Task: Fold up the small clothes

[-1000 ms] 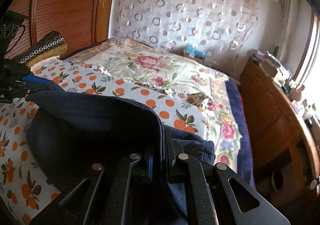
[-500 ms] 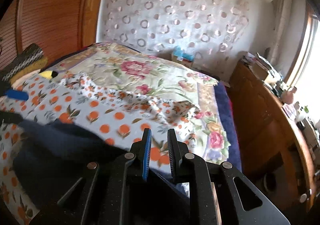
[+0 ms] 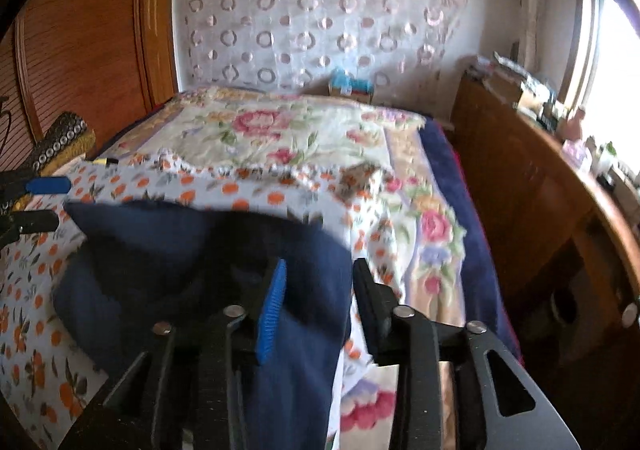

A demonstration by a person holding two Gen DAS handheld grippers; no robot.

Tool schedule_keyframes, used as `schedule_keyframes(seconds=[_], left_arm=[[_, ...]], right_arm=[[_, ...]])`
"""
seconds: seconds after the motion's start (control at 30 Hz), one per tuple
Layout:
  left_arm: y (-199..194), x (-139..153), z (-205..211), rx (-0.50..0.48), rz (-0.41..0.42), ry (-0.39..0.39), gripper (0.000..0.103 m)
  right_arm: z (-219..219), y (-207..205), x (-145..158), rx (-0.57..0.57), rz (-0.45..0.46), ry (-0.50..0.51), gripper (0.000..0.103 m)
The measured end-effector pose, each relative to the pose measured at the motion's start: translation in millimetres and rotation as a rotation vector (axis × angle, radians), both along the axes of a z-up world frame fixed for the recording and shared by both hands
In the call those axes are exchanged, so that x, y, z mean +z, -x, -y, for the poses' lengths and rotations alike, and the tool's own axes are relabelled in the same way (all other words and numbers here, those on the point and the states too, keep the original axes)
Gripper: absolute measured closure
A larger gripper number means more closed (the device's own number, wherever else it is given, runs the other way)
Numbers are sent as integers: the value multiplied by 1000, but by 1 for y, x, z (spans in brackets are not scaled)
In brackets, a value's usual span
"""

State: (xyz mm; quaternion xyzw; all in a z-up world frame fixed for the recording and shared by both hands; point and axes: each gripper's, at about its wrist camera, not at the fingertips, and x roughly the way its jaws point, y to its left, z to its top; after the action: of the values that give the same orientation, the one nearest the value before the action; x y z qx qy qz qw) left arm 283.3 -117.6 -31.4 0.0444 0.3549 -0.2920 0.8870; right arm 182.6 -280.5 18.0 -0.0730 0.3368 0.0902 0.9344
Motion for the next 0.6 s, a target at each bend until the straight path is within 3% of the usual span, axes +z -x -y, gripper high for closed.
schedule_keyframes(seconds=[0.13, 0.33, 0.37, 0.43, 0.5, 0.6], left_arm=[[-18, -20, 12, 19, -14, -92, 37], [-41, -36, 10, 47, -53, -114, 37], [-45, -38, 9, 56, -58, -117, 37], [-50, -43, 9, 67, -70, -117, 37], [-52, -47, 8, 71, -80, -115, 36], [-51, -49, 9, 70, -78, -116, 35]], right_arm=[[7, -8, -8, -8, -27, -24, 60], [21, -20, -4, 20, -42, -132, 61], [25, -24, -6, 30, -40, -150, 64], [29, -18, -7, 67, -17, -172, 97], [30, -12, -9, 19, 14, -116, 103], [42, -8, -8, -62, 34, -109, 103]])
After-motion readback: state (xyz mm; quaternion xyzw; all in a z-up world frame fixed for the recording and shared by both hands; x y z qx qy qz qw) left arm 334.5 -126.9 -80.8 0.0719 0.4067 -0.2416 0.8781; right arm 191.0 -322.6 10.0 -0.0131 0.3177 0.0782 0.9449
